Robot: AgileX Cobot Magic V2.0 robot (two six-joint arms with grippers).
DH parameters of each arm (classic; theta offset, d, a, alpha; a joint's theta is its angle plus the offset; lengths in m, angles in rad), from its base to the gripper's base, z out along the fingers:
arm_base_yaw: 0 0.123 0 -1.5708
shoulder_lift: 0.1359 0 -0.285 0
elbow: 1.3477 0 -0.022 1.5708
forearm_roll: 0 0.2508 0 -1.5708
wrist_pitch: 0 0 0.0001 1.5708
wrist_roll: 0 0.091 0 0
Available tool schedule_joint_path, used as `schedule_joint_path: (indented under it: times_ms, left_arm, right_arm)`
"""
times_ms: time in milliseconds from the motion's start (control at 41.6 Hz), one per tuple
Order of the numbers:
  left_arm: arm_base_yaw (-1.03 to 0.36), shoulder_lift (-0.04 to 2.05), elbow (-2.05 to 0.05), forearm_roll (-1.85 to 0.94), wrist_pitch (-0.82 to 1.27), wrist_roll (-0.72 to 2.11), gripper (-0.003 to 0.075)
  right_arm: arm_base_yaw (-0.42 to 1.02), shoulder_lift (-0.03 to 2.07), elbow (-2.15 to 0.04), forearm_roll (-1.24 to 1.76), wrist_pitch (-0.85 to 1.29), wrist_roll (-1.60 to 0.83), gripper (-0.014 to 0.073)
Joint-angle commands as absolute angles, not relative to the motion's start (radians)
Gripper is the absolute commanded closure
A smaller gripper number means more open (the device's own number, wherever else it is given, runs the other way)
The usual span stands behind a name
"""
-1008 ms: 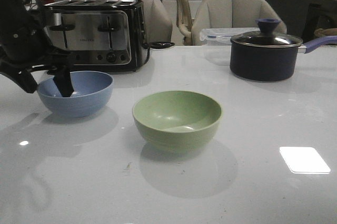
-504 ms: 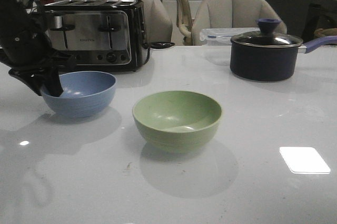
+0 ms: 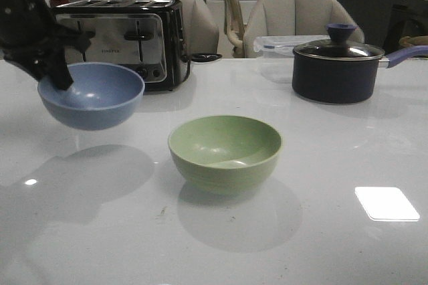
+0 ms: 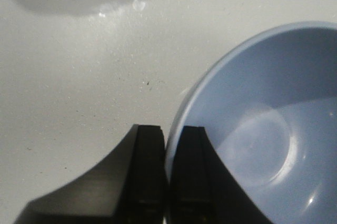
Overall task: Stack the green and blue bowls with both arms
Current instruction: 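Lift the blue bowl with the left gripper over the green bowl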
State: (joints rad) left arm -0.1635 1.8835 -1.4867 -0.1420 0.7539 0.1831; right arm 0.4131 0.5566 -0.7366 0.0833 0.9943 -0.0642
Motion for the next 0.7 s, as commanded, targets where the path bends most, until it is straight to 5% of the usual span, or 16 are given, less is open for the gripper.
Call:
schedule_joint_path:
  times_ms: [0, 672]
  left_arm:
    - [-0.174, 1.76, -1.517, -0.187, 0.733, 0.188, 0.0622]
    - [-0.519, 1.747, -1.515, -0.322, 0.723, 0.223, 0.0622]
  right_arm:
    - [0.41, 0.559, -0.763, 0.077, 0.933, -0.065, 0.0089]
    - [0.41, 0.559, -0.763, 0.077, 0.933, -0.065, 0.0089]
